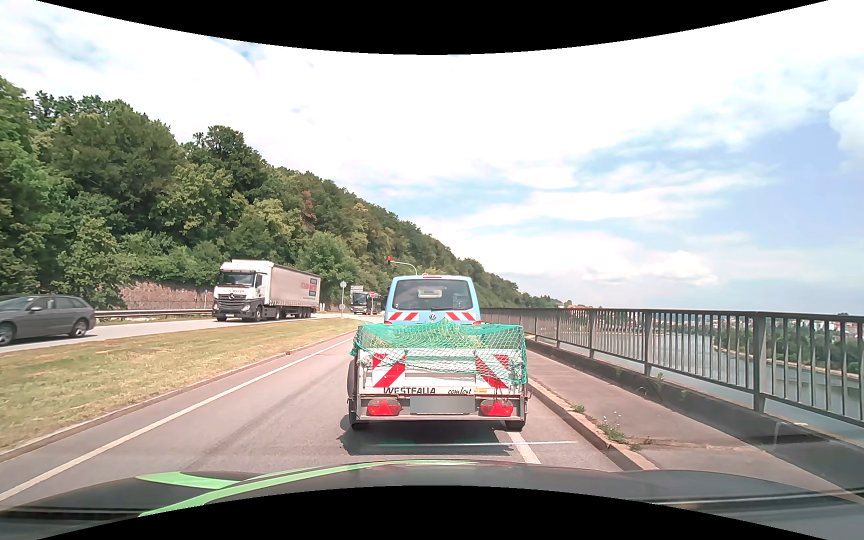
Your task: Follow the waypoints while adhering to traffic rules and regulations
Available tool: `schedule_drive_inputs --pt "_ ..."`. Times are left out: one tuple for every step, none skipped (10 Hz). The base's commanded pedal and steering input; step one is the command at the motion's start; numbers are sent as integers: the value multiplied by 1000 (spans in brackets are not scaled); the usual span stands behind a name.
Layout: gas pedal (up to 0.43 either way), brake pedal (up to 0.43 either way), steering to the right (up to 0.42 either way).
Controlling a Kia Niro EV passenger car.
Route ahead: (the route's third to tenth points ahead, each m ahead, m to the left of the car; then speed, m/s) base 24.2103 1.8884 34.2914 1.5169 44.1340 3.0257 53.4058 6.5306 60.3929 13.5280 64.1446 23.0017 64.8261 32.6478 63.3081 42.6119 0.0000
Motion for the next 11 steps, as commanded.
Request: schedule_drive_inputs --pt "0 311 -3" --pt "0 311 -3" --pt "0 311 -3" --pt "0 311 -3" --pt "0 311 -3" --pt "0 311 -3" --pt "0 311 -2" --pt "0 311 -3" --pt "0 311 -3" --pt "0 311 -3" --pt "0 311 -3"
